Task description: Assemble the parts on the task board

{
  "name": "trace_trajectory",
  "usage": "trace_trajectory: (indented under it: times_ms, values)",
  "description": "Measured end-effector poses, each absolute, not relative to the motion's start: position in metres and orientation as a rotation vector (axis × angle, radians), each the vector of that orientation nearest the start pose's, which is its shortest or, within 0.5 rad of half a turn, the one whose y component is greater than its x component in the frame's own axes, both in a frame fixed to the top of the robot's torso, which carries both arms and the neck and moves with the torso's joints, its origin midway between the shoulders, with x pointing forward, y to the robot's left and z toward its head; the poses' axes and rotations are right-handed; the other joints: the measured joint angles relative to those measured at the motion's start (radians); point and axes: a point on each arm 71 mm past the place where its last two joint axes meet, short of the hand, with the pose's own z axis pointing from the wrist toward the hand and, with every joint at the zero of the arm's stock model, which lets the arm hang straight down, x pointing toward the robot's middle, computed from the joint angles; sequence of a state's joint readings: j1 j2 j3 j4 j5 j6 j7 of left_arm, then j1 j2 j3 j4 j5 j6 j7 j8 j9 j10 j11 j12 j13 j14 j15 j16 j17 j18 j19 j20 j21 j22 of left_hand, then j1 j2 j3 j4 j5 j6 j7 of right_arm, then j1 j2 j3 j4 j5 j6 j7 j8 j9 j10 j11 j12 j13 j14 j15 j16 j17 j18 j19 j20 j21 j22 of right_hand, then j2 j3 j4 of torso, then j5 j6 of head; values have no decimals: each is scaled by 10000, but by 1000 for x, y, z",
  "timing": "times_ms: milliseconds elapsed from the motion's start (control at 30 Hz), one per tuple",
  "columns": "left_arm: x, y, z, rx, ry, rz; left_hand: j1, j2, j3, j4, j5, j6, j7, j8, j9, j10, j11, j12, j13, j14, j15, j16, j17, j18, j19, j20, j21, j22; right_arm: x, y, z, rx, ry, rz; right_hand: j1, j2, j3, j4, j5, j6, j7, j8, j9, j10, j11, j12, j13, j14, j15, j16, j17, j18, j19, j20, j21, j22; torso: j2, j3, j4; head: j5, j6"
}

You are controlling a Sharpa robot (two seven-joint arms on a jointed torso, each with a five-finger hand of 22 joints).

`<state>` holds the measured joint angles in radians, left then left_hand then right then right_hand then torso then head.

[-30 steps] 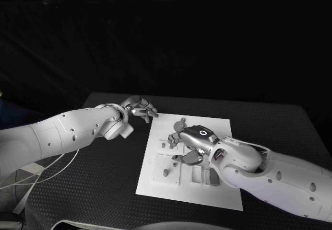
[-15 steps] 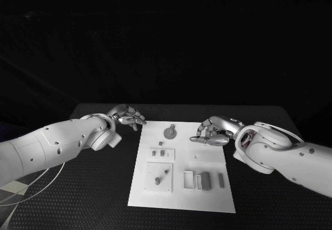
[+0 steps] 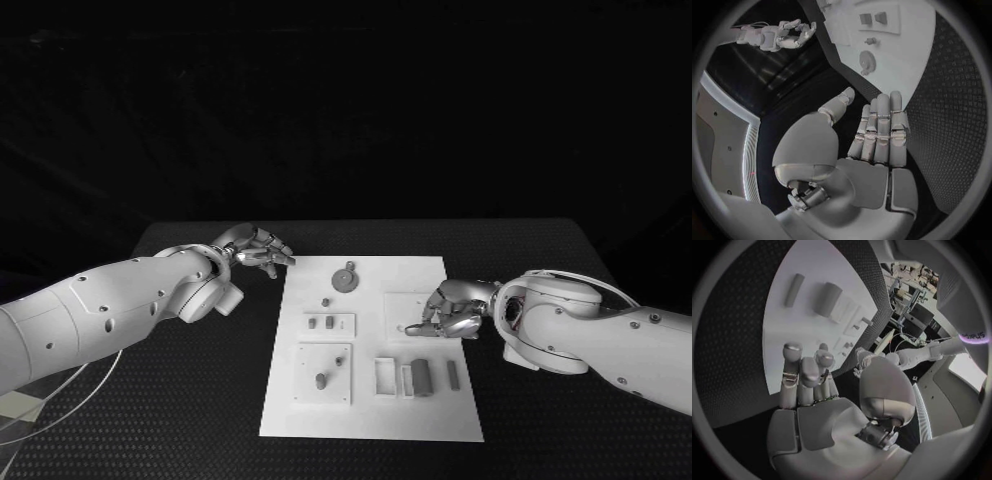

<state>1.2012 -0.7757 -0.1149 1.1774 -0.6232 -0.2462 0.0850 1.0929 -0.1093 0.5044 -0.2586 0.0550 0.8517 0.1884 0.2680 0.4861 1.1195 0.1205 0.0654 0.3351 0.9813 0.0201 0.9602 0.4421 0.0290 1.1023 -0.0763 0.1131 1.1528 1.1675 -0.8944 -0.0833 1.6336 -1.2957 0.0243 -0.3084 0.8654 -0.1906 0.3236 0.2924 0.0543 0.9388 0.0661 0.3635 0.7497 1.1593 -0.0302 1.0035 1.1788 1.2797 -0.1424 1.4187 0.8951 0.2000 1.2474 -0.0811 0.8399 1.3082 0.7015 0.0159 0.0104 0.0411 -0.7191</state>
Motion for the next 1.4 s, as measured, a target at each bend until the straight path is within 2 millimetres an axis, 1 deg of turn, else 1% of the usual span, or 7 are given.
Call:
trace_trajectory:
  times_ms: [33, 133, 233, 367, 767, 1033, 1400]
  values:
    - [532, 280, -234, -6744, 17832, -8755, -14, -14, 0, 0, 0, 0, 0, 0, 0, 0, 0, 0, 0, 0, 0, 0, 0, 0, 0, 0, 0, 0, 443, -201, -235, -886, 21794, 5525, -2, 64, -69, -2, 0, 82, -81, 43, 35, -1, -1, 67, 44, 9, -10, 59, 95, 1, 14, -15, 40, 0, 0, -1, 0, -15, -6]
    - [532, 280, -234, -6747, 17837, -8769, -40, -40, -27, 27, 0, -1, 0, 0, 0, 0, 0, 0, 0, 0, 0, 0, -1, -4, 0, 0, 0, 0, 440, -203, -239, -887, 22183, 5254, -6, 323, -351, 3, 0, 506, -98, 149, 164, -64, -156, 298, 240, 96, -134, 227, 443, 5, 52, -87, 101, 0, 4, -8, 1, -63, -32]
    - [531, 279, -235, -6750, 17845, -8771, -91, -12, -27, 27, 0, -1, -1, 0, -9, 0, 0, 0, -1, 0, 0, 0, 9, -8, 0, 0, -38, 0, 435, -206, -246, -958, 22661, 4906, 7, 605, -709, 7, 0, 723, -215, 356, 450, 114, -333, 639, 528, 187, -224, 314, 656, 12, 87, -122, 178, 0, 4, -19, 11, -108, -68]
    - [531, 280, -235, -6761, 17845, -8764, -91, -12, 1, 54, 0, -2, -2, 0, -9, 0, 0, 0, -1, 0, 0, 0, 9, -17, 0, 0, -38, 0, 428, -209, -258, -1021, 23243, 4472, 189, 829, -1073, 1, 0, 753, -216, 373, 687, 204, -342, 760, 677, 193, -226, 314, 751, 25, 87, -122, 222, 0, 4, -32, 16, -166, -106]
    - [531, 278, -235, -6760, 17860, -8800, -91, -12, -16, 90, 0, -3, -3, 0, -9, 0, 0, 0, 8, 0, 0, -10, 8, -80, 40, -40, -38, 0, 419, -208, -280, -551, 24115, 4037, 362, 1002, -1535, 1, 0, 714, -177, 141, 819, 204, -342, 691, 695, 193, -222, 314, 709, 31, 48, -80, 239, 0, -2, -46, 29, -293, -173]
    - [531, 278, -235, -6769, 17869, -8802, -129, 27, 3, 109, 0, -3, -3, 0, -18, 0, 0, 0, 7, 0, 0, -39, 17, -99, 40, -40, -39, 0, 415, -200, -291, -231, 24509, 4132, 536, 1175, -1741, 11, 0, 674, -140, -92, 751, 132, -268, 487, 586, 191, -218, 314, 602, 34, 48, -79, 239, 0, -1, -48, 41, -298, -214]
    - [531, 279, -235, -6777, 17873, -8804, -129, 27, -23, 134, 0, -3, -3, 0, -18, 0, 0, 0, 5, 0, 0, -39, 16, 1, 39, -38, -39, 0, 417, -195, -297, -131, 24598, 4052, 657, 1291, -1924, 1, 0, 606, -106, -371, 604, 77, -212, 365, 546, 148, -173, 248, 472, 43, 13, -44, 238, 0, 0, -48, 46, -282, -244]
